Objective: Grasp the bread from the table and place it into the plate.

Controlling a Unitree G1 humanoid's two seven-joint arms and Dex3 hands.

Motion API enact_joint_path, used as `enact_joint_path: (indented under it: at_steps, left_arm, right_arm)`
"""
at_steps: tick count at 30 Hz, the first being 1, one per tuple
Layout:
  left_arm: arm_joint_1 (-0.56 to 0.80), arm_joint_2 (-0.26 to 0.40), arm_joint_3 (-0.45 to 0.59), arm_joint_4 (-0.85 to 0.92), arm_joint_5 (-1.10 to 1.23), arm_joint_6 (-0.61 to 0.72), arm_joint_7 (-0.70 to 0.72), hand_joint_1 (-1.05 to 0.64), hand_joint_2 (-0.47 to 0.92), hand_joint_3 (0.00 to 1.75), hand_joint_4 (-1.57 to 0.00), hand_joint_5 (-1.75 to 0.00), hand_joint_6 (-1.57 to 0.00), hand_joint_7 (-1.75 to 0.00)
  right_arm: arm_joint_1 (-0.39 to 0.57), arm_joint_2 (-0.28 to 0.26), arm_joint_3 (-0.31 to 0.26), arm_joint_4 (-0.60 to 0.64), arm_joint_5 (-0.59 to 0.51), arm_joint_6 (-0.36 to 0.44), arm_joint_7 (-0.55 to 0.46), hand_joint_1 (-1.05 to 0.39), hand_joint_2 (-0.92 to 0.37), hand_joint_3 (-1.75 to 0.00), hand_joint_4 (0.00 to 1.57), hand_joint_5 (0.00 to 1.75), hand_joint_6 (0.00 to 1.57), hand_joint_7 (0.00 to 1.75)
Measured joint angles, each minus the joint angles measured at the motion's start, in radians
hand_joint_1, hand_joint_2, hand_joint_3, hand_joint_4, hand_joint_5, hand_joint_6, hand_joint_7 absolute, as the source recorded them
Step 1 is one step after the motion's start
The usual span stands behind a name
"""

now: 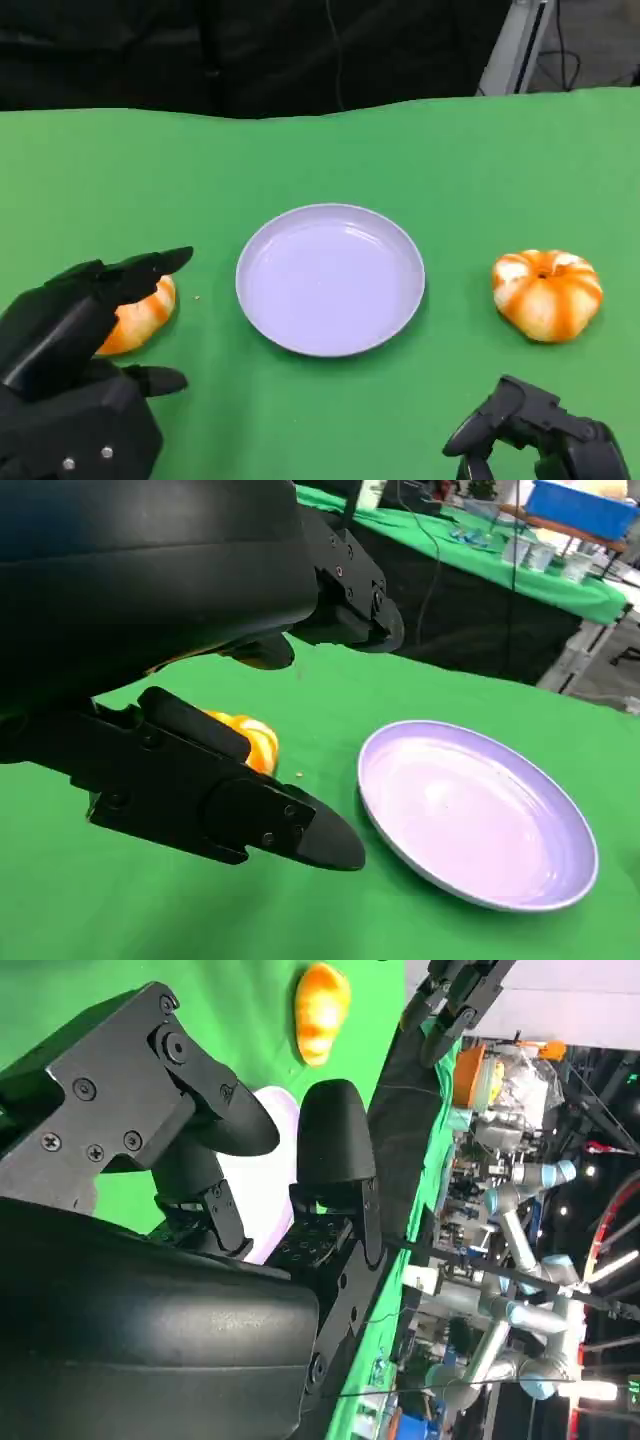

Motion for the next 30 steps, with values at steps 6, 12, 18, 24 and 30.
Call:
enact_joint_path:
  at_steps: [6, 12, 18, 24, 30]
  left_arm:
    - [0.000, 0.000, -0.005, 0.003, 0.001, 0.003, 0.001, -0.64, 0.92, 0.05, -0.17, -0.29, -0.29, 0.00]
    - [0.000, 0.000, -0.005, 0.003, 0.001, 0.003, 0.001, -0.64, 0.92, 0.05, -0.17, -0.28, -0.29, 0.00]
    - [0.000, 0.000, -0.006, 0.003, 0.001, 0.003, 0.001, -0.64, 0.92, 0.04, -0.17, -0.27, -0.28, 0.00]
    - [-0.214, 0.014, -0.179, 0.261, 0.380, 0.169, 0.091, -0.67, 0.92, 0.07, -0.09, -0.23, -0.22, 0.00]
    - [-0.267, 0.012, -0.230, 0.294, 0.427, 0.210, 0.122, -0.67, 0.92, 0.08, -0.09, -0.23, -0.21, 0.00]
  right_arm:
    - [0.000, 0.000, 0.000, 0.000, 0.000, 0.000, 0.000, -0.04, -0.37, -1.36, 0.79, 1.64, 0.83, 1.36]
    - [0.000, 0.000, 0.000, 0.000, 0.000, 0.000, 0.000, -0.04, -0.37, -1.36, 0.79, 1.64, 0.83, 1.36]
    - [0.000, 0.000, 0.000, 0.000, 0.000, 0.000, 0.000, -0.04, -0.37, -1.36, 0.80, 1.65, 0.83, 1.36]
    - [-0.001, 0.002, 0.008, -0.007, -0.018, 0.001, -0.003, -0.03, -0.35, -1.40, 0.79, 1.63, 0.83, 1.36]
    - [0.001, 0.002, 0.009, -0.009, -0.021, 0.001, -0.008, -0.02, -0.35, -1.39, 0.80, 1.64, 0.83, 1.36]
